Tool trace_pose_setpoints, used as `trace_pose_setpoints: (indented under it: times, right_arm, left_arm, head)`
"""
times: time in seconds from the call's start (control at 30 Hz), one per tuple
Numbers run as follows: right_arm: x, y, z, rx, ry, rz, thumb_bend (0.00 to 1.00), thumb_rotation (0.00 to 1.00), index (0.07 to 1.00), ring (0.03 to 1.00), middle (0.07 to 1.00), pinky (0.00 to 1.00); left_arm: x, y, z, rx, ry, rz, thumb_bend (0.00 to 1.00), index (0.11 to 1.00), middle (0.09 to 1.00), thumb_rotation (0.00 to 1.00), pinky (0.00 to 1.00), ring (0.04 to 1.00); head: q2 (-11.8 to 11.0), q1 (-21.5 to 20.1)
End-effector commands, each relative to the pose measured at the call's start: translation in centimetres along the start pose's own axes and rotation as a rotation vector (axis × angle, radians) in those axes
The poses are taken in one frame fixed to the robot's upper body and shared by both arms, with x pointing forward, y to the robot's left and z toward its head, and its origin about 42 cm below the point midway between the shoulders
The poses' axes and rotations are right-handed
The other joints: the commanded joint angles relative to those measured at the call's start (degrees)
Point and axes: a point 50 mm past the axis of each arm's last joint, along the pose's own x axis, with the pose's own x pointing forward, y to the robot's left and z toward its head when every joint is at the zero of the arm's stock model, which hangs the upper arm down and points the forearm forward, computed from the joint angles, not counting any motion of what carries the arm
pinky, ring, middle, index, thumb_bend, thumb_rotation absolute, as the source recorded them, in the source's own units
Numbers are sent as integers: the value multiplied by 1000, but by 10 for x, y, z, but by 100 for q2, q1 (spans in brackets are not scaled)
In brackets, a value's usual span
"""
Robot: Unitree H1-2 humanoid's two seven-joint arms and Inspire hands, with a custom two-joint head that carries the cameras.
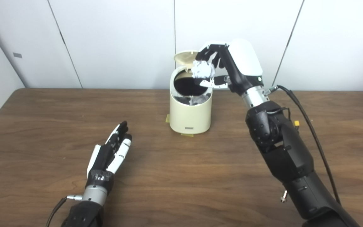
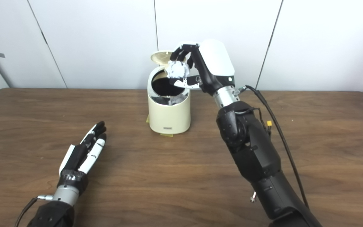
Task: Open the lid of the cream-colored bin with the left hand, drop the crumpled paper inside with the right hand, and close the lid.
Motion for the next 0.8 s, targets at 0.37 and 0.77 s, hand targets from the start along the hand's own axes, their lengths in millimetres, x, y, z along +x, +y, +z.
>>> trace_pose_setpoints:
  times: [0.37, 0.77]
  right_arm:
    - [19, 6, 9, 1, -50, -27, 494, 0, 513, 396, 522, 309]
    - [14, 17, -3, -36, 19, 77, 492, 0, 570, 405, 515, 341]
  left_arm:
    - [4, 0, 14, 21, -66, 6, 345, 979, 964, 607, 989, 969]
    - [2, -1, 16, 16, -66, 8, 345, 984, 966, 606, 962, 964]
  head:
    - [47, -38]
    - [110, -39]
